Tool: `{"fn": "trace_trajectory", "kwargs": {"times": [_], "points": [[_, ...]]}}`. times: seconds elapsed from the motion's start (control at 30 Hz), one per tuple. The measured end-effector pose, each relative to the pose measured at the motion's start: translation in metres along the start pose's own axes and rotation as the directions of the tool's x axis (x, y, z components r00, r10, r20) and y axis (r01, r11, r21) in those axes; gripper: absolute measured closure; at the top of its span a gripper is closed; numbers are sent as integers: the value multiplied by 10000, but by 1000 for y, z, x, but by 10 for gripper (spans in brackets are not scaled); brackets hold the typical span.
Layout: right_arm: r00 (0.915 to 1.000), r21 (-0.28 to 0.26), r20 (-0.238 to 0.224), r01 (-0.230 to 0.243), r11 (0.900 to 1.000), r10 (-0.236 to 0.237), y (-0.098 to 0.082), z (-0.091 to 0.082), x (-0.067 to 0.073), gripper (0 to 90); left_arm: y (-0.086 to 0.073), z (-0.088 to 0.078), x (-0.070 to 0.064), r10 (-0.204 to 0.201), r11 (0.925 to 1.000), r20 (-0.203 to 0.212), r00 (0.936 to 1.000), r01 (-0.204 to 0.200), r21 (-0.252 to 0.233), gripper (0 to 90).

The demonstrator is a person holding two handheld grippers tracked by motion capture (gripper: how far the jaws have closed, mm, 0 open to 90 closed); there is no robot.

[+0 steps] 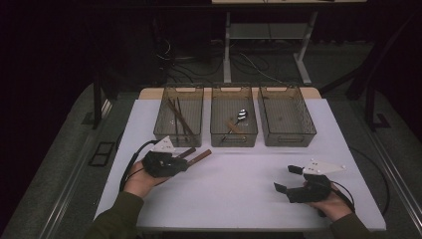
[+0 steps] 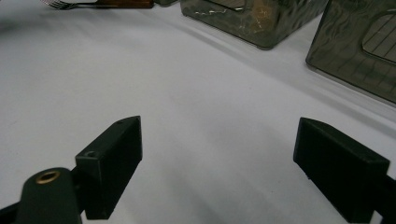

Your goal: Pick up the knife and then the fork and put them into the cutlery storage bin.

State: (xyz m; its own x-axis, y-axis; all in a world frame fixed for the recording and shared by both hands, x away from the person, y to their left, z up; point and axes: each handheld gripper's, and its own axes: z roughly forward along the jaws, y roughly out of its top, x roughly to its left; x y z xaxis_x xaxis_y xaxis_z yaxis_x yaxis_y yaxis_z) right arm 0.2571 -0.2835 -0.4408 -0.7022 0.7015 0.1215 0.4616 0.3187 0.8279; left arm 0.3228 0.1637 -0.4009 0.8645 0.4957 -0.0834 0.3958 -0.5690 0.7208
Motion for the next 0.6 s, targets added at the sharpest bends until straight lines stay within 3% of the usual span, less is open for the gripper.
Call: {"fn": "trace_trajectory", "kwargs": {"times": [0.33,0.6], "points": [[10000,-4,-44,-27,10000,27,0,0,1,151,36,14,-6,301,9991,283,9991,-292,-318,770],[9998,-108,-101,153,9998,-154,2,0,0,151,60,33,-23,932,9948,857,9920,-892,-484,770]]}}
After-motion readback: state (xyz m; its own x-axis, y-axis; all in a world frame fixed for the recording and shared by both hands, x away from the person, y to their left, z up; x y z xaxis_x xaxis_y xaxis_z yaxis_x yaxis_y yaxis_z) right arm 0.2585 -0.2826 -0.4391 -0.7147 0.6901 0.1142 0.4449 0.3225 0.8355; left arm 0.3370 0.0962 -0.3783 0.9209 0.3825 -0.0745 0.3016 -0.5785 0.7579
